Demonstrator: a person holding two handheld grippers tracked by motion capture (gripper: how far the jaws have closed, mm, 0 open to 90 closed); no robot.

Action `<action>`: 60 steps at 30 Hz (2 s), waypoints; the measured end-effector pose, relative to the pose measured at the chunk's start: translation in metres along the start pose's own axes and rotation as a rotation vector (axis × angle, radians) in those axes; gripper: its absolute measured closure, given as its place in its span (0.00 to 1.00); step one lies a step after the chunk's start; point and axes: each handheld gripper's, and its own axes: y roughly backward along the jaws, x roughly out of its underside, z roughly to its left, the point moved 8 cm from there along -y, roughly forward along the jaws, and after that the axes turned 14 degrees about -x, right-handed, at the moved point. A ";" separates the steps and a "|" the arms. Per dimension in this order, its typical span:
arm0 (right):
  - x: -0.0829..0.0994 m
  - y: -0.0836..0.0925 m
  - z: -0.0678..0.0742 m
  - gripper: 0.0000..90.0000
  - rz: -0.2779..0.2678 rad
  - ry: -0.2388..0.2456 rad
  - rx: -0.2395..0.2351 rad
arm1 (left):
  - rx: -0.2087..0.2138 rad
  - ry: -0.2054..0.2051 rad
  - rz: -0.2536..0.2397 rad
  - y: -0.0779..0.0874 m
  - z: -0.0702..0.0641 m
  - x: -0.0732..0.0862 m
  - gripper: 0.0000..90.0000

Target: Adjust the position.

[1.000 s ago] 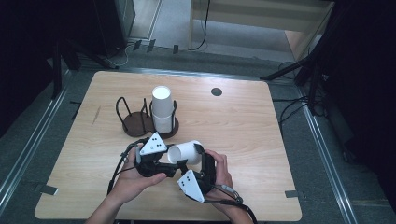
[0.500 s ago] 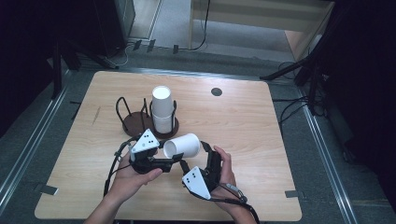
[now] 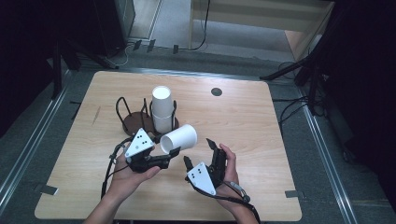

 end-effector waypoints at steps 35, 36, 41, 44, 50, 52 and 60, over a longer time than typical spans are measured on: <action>0.001 0.013 -0.041 0.07 -0.034 -0.233 0.092 | -0.047 0.110 -0.221 0.004 0.016 -0.012 0.39; 0.001 0.013 -0.041 0.07 -0.034 -0.233 0.092 | -0.048 0.111 -0.227 0.004 0.017 -0.012 0.39; 0.000 0.015 -0.045 0.08 -0.047 -0.276 0.091 | -0.040 0.133 -0.260 0.005 0.017 -0.014 0.39; -0.003 0.016 -0.045 0.10 -0.060 -0.309 0.078 | -0.047 0.143 -0.290 0.005 0.017 -0.015 0.39; -0.019 0.021 -0.040 0.14 -0.112 -0.394 0.025 | -0.055 0.143 -0.329 0.005 0.018 -0.016 0.39; -0.023 0.022 -0.040 0.14 -0.125 -0.418 0.013 | -0.052 0.148 -0.333 0.005 0.017 -0.016 0.39; -0.034 0.027 -0.041 0.17 -0.140 -0.492 -0.005 | -0.035 0.129 -0.344 0.003 0.011 -0.015 0.39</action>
